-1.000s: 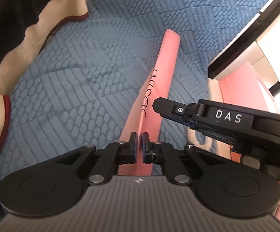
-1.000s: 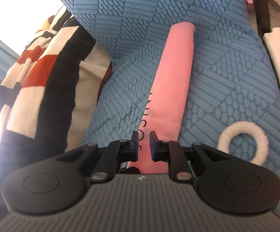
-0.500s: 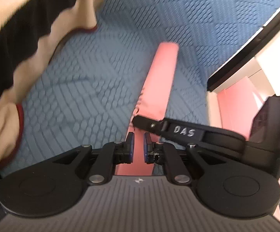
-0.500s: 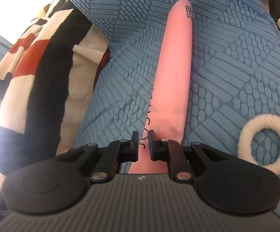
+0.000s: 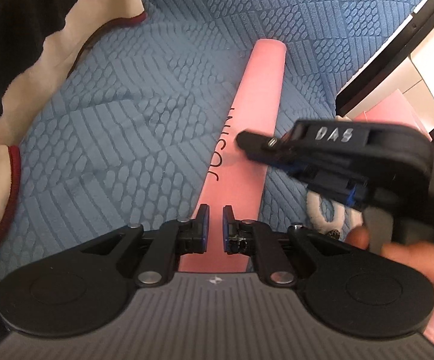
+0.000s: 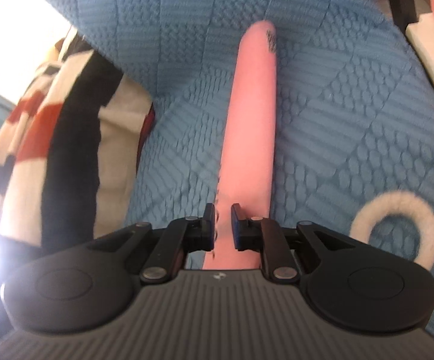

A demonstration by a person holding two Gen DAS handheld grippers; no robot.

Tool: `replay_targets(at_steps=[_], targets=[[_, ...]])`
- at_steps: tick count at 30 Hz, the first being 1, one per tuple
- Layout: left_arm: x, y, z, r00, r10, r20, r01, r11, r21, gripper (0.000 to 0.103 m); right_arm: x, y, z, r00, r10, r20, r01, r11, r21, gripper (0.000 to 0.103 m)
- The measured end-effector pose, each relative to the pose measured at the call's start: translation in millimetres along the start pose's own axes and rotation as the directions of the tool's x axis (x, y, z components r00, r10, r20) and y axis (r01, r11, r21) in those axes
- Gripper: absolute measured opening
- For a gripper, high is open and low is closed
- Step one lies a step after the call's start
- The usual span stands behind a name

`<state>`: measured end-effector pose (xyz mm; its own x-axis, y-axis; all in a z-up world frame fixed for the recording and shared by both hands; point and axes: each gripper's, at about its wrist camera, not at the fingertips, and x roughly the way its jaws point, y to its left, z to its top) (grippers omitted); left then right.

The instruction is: Organize objects

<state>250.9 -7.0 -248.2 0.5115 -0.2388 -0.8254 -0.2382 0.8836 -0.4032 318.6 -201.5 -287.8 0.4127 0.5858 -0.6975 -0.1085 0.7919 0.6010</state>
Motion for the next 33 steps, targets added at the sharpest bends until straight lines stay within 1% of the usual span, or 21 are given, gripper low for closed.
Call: replay_targets(at_steps=[3, 5, 6, 7, 8, 11, 13, 16, 19, 21, 23, 26, 30, 31, 33], targets=[[0, 1, 0, 1.0, 0.0, -0.004, 0.0, 1.0, -0.002, 0.01, -5, 3, 11, 0.999, -0.023, 0.042, 0.025, 0.998, -0.052, 0.016], [2, 1, 0, 1.0, 0.002, -0.006, -0.002, 1.0, 0.001, 0.01, -5, 3, 18, 0.999, -0.026, 0.045, 0.029, 0.997, -0.076, 0.018], [1, 1, 2, 1.0, 0.001, -0.007, -0.001, 1.0, -0.001, 0.01, -4, 4, 22, 0.999, -0.029, 0.043, 0.033, 0.996, -0.087, 0.022], [1, 1, 2, 1.0, 0.0, -0.008, 0.0, 1.0, -0.003, 0.01, -3, 4, 25, 0.998, -0.032, 0.045, 0.037, 0.995, -0.094, 0.032], [1, 2, 2, 1.0, -0.001, -0.009, 0.001, 1.0, -0.005, 0.01, -2, 4, 28, 0.998, -0.036, 0.051, 0.041, 0.994, -0.101, 0.038], [1, 2, 3, 1.0, 0.0, -0.009, 0.0, 1.0, -0.004, 0.01, 0, 3, 37, 0.997, -0.046, 0.067, 0.053, 0.993, -0.106, 0.044], [1, 1, 3, 1.0, 0.002, -0.009, -0.002, 1.0, -0.002, 0.01, 3, 0, 43, 0.996, -0.051, 0.072, 0.058, 0.993, -0.107, 0.044], [2, 1, 2, 1.0, 0.001, -0.008, -0.001, 1.0, -0.003, 0.01, 10, -9, 54, 0.993, -0.081, 0.086, 0.09, 0.99, -0.105, 0.044], [2, 1, 2, 1.0, -0.001, -0.009, 0.001, 1.0, -0.004, 0.01, 18, -21, 64, 0.993, -0.088, 0.084, 0.093, 0.993, -0.068, 0.044], [3, 1, 2, 1.0, -0.002, -0.009, 0.002, 1.0, -0.002, 0.01, 21, -27, 69, 0.995, -0.06, 0.084, 0.064, 0.997, -0.05, 0.044], [3, 0, 1, 1.0, -0.001, -0.006, 0.001, 1.0, 0.003, 0.01, 23, -27, 72, 0.997, -0.024, 0.074, 0.028, 0.998, -0.058, 0.044], [4, -5, 0, 1.0, 0.005, 0.0, -0.005, 1.0, 0.028, 0.01, 28, -21, 73, 0.999, 0.008, 0.046, -0.003, 0.994, -0.109, 0.044], [5, -4, 0, 1.0, -0.002, 0.001, 0.002, 1.0, 0.021, 0.009, 31, -16, 69, 0.998, 0.067, -0.012, -0.068, 0.988, -0.138, 0.044], [5, -4, 0, 1.0, -0.004, 0.001, 0.004, 1.0, 0.018, 0.01, 30, -14, 67, 0.997, 0.075, -0.026, -0.079, 0.985, -0.156, 0.044], [5, -4, 0, 1.0, -0.004, 0.003, 0.004, 1.0, 0.018, 0.01, 30, -8, 61, 0.997, 0.065, -0.042, -0.073, 0.974, -0.216, 0.043]])
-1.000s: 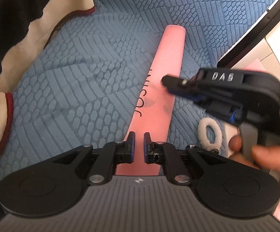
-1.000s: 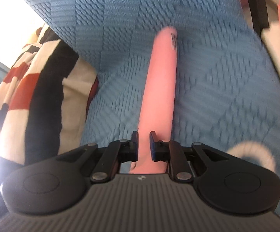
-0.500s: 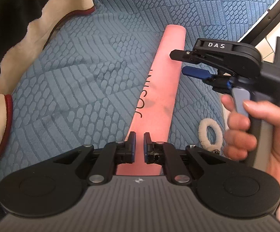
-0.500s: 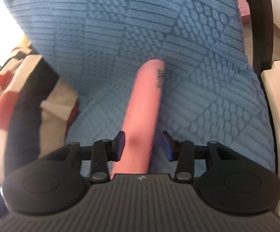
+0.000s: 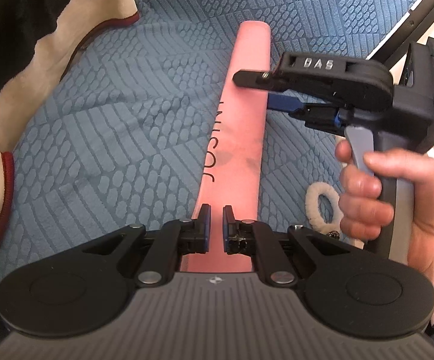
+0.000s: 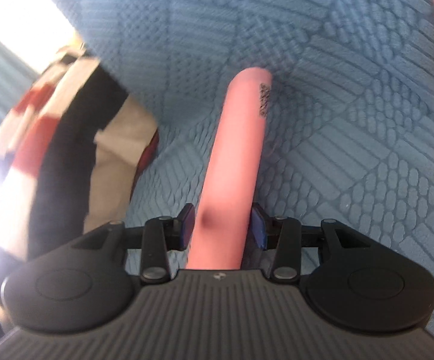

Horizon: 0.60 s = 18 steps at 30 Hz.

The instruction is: Organize objects

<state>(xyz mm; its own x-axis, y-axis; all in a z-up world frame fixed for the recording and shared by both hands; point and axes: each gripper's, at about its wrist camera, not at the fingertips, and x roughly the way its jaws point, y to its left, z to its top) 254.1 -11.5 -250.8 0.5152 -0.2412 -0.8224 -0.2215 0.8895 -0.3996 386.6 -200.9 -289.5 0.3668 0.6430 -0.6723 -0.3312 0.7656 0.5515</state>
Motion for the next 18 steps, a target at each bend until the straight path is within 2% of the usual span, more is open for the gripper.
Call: replay_targets(at_steps=[2, 7, 12, 18], targets=[[0, 0, 0, 1.0, 0.0, 0.003, 0.0, 1.0, -0.001, 0.01, -1, 6, -4, 1.0, 0.009, -0.005, -0.009, 0.999, -0.039, 0.032], [0, 3, 0, 1.0, -0.014, 0.006, 0.014, 1.0, -0.022, 0.01, -23, 20, -11, 0.998, 0.047, 0.041, -0.042, 0.992, -0.117, 0.02], [0, 9, 0, 0.999, -0.032, 0.005, 0.032, 0.998, -0.059, 0.01, -52, 39, -26, 0.994, 0.078, 0.074, -0.059, 0.971, -0.231, 0.018], [-1, 15, 0, 0.999, -0.05, 0.007, 0.05, 0.993, -0.105, 0.01, -71, 50, -43, 0.993, 0.069, 0.098, -0.037, 0.955, -0.295, 0.018]])
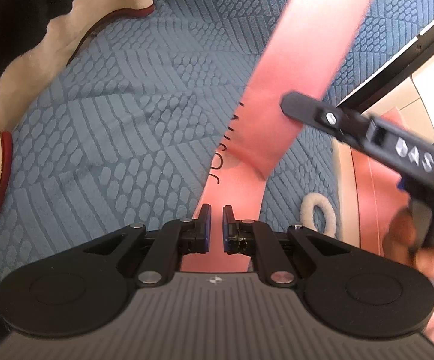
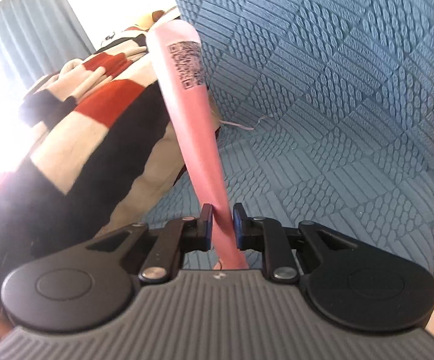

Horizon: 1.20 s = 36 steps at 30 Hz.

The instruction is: Organize objects

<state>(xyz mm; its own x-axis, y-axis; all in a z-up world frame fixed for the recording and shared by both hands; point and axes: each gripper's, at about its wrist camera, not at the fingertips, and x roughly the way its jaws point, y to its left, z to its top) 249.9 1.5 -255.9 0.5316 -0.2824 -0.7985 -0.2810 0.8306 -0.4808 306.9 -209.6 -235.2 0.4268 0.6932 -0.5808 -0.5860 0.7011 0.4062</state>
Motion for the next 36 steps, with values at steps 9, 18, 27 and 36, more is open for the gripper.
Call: replay_targets(at_steps=[9, 18, 27, 36], targets=[[0, 7, 6, 1.0, -0.015, 0.0, 0.015, 0.998, -0.06, 0.01, -18, 18, -20, 1.0, -0.018, -0.005, 0.018, 0.999, -0.048, 0.017], [0, 11, 11, 1.0, -0.022, -0.005, 0.022, 0.996, -0.09, 0.009, -21, 24, -31, 0.999, -0.048, -0.007, 0.048, 0.994, -0.096, 0.015], [-16, 20, 22, 0.999, -0.021, 0.027, 0.024, 0.99, -0.139, 0.009, -19, 36, -40, 0.998, -0.056, -0.027, 0.049, 0.977, -0.207, 0.012], [-44, 20, 30, 0.994, -0.081, 0.076, 0.092, 0.984, -0.15, 0.009, -18, 54, -50, 0.997, -0.067, -0.044, 0.049, 0.945, -0.325, 0.012]])
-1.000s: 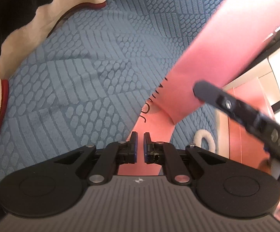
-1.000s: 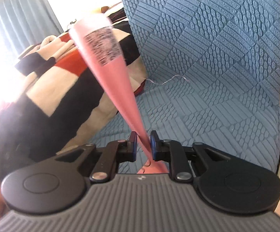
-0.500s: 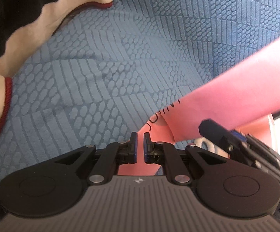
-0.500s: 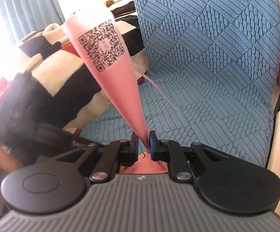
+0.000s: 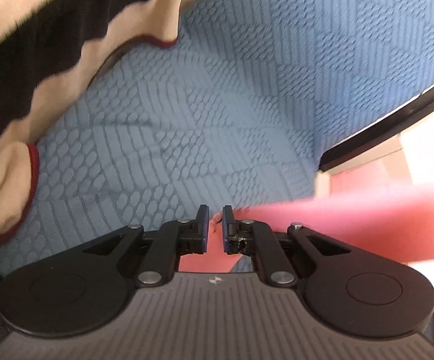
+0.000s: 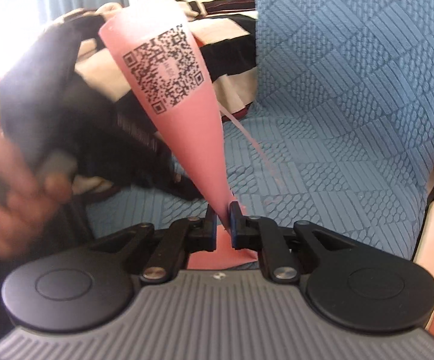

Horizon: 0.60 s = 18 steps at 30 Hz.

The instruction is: Organize objects

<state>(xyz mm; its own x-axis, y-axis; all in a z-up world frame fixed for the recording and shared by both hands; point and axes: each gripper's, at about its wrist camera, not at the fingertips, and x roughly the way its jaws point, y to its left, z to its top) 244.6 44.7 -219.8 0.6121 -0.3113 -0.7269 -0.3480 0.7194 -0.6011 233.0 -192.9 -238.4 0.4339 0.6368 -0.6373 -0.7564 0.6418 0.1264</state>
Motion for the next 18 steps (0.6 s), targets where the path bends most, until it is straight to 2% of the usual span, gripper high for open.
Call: replay_targets(at_steps=[5, 11, 14, 18], targets=[[-27, -2, 13, 0.999, -0.044, 0.026, 0.043, 0.999, 0.029, 0.009, 7, 12, -3, 0.999, 0.012, -0.032, -0.014, 0.998, -0.058, 0.012], [-51, -1, 27, 0.995, -0.096, 0.023, 0.094, 0.993, 0.066, 0.009, 23, 27, -7, 0.995, 0.026, -0.098, -0.039, 0.991, -0.129, 0.012], [-56, -13, 28, 0.994, -0.109, -0.032, 0.113, 0.98, 0.166, 0.009, 30, 29, -8, 0.992, 0.03, -0.121, -0.048, 0.988, -0.15, 0.012], [-53, -38, 23, 0.99, -0.074, -0.121, 0.109, 0.943, 0.315, 0.009, 33, 31, -10, 0.99, 0.031, -0.139, -0.055, 0.985, -0.167, 0.014]])
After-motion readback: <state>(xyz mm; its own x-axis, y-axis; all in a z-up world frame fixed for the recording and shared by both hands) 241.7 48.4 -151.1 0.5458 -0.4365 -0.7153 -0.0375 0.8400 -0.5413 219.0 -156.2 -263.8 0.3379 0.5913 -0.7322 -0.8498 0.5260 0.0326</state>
